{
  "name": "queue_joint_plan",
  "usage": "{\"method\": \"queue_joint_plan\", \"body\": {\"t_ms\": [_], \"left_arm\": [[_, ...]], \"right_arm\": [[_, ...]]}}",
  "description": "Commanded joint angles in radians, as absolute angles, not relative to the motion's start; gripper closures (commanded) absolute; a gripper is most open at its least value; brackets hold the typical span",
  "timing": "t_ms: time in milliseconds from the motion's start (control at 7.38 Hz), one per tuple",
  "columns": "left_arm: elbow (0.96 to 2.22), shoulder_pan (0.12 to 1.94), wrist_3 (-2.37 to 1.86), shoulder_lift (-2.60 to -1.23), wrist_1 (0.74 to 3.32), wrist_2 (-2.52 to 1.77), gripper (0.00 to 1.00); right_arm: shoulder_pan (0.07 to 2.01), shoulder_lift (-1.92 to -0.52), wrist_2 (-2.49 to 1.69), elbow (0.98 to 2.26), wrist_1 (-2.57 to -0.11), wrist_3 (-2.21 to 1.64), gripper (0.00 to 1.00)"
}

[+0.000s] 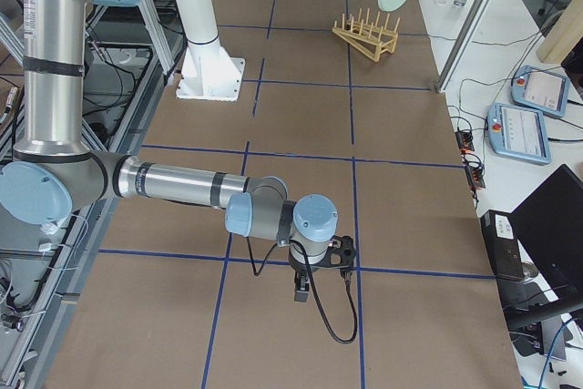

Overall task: Place plate on rack
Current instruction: 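Lift the plate with the left gripper and tilt it upright, then lower the upright plate into the rack's pegs with the left gripper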

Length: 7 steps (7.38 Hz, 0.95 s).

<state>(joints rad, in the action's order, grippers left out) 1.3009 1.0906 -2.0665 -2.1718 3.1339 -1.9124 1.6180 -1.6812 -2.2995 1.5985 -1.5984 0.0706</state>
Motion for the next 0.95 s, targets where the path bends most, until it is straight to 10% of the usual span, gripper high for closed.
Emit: {"method": "queue_joint_plan", "body": {"t_ms": [0,812], "left_arm": [[1.267,1.072,-2.068,-2.155,3.162,-1.899,1.0],[1.253,1.002,-2.06,-2.152,3.162,-1.804,1.0]], "right_arm": [[1.618,-1.681,-2.299,1.598,-1.598,0.071,0.0],[1.617,-1.681,-2.299,1.6,-1.598,0.071,0.0]]}}
